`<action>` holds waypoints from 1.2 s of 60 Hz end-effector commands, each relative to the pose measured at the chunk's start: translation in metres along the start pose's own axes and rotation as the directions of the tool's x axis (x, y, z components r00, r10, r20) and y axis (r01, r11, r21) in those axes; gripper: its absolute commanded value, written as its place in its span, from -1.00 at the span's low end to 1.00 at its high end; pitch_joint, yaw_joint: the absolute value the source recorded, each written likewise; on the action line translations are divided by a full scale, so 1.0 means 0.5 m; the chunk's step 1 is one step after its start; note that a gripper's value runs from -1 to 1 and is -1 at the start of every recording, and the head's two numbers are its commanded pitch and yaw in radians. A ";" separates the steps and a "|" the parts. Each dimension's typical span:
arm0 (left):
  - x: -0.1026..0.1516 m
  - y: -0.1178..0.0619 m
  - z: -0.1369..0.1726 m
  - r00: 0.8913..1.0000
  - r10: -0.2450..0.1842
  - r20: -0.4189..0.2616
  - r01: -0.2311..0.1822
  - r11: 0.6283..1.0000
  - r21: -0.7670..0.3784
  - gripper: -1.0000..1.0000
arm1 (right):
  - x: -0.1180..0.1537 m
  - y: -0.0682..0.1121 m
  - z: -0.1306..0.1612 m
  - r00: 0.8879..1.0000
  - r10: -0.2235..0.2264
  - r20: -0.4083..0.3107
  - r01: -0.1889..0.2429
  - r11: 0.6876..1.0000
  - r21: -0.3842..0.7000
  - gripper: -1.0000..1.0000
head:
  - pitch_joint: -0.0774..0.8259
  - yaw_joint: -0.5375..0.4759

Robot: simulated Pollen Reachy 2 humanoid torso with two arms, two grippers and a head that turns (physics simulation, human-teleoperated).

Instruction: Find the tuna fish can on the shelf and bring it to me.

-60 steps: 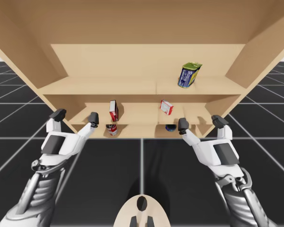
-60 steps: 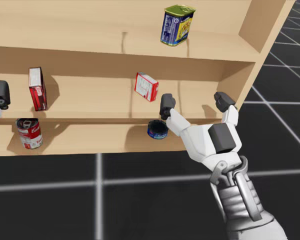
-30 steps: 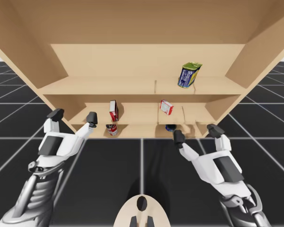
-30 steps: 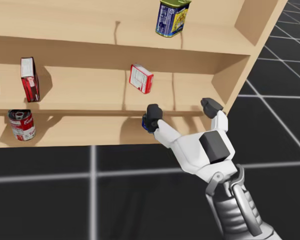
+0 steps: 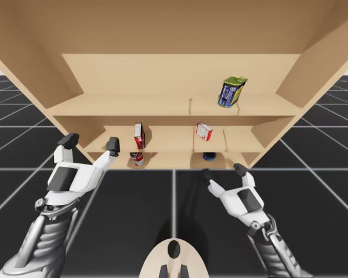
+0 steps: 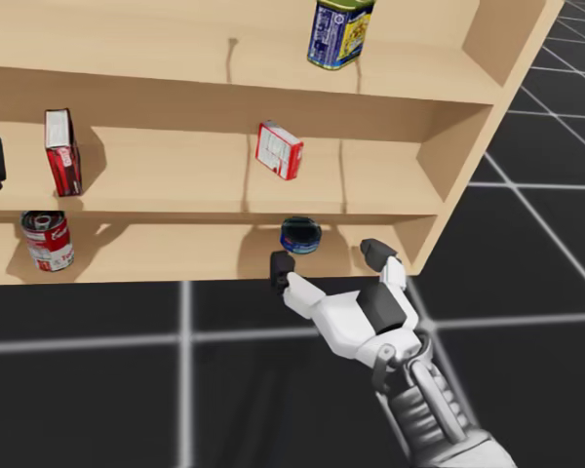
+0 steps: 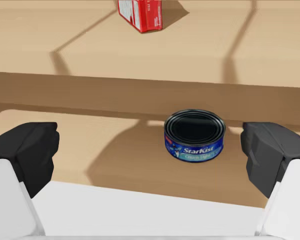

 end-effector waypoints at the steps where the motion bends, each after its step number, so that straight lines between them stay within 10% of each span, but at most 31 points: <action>1: -0.002 -0.005 0.001 1.000 0.012 -0.001 -0.012 1.000 0.003 -1.00 | -0.027 0.004 -0.062 0.997 -0.057 -0.056 0.057 0.998 -0.004 -1.00 | 0.48 -0.39; 43: -0.003 -0.004 0.000 1.000 0.018 -0.008 -0.018 1.000 0.006 -1.00 | -0.111 -0.013 -0.269 0.979 -0.019 -0.205 0.001 0.996 -0.091 -1.00 | 0.50 -0.35; 64: -0.001 -0.002 0.000 1.000 0.023 -0.006 -0.023 1.000 0.006 -1.00 | -0.137 -0.015 -0.290 0.948 -0.022 -0.318 -0.002 0.997 -0.074 -1.00 | 0.49 -0.34; 68: -0.001 -0.001 0.000 1.000 0.024 -0.006 -0.024 1.000 0.006 -1.00 | -0.141 -0.017 -0.290 0.947 -0.008 -0.320 -0.016 0.997 -0.071 -0.56 | 0.49 -0.34; 69: -0.001 -0.001 0.001 1.000 0.024 -0.006 -0.024 1.000 0.006 -1.00 | -0.143 -0.017 -0.291 0.953 -0.004 -0.303 -0.023 0.996 -0.085 0.38 | 0.49 -0.34; 70: 0.000 -0.001 0.001 1.000 0.024 -0.006 -0.024 1.000 0.006 -1.00 | -0.143 -0.017 -0.291 0.953 0.000 -0.305 -0.026 0.996 -0.083 0.79 | 0.49 -0.35; 72: 0.000 -0.001 0.001 1.000 0.024 -0.006 -0.024 1.000 0.006 -1.00 | -0.144 -0.017 -0.291 0.952 -0.004 -0.305 -0.020 0.997 -0.078 0.96 | 0.49 -0.34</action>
